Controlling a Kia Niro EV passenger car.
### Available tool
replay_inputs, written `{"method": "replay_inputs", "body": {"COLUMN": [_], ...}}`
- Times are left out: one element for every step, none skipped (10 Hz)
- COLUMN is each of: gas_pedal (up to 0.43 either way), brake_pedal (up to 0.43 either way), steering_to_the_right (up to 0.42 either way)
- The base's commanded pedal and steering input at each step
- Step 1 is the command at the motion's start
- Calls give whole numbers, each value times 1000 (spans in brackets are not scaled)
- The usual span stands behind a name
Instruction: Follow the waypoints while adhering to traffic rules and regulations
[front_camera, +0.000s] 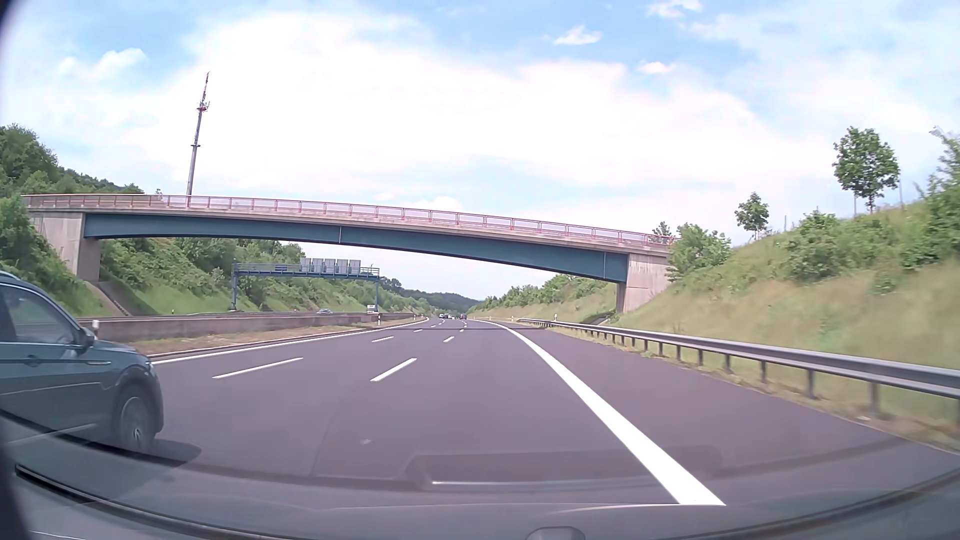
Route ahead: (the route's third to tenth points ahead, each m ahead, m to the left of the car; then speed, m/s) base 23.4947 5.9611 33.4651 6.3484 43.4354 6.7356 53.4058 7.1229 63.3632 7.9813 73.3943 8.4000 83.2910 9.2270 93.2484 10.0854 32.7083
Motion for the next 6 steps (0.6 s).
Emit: {"method": "replay_inputs", "body": {"gas_pedal": [240,240,240,240,240,240], "brake_pedal": [0,0,0,0,0,0], "steering_to_the_right": [-6,-6,-6,-6,-6,-6]}}
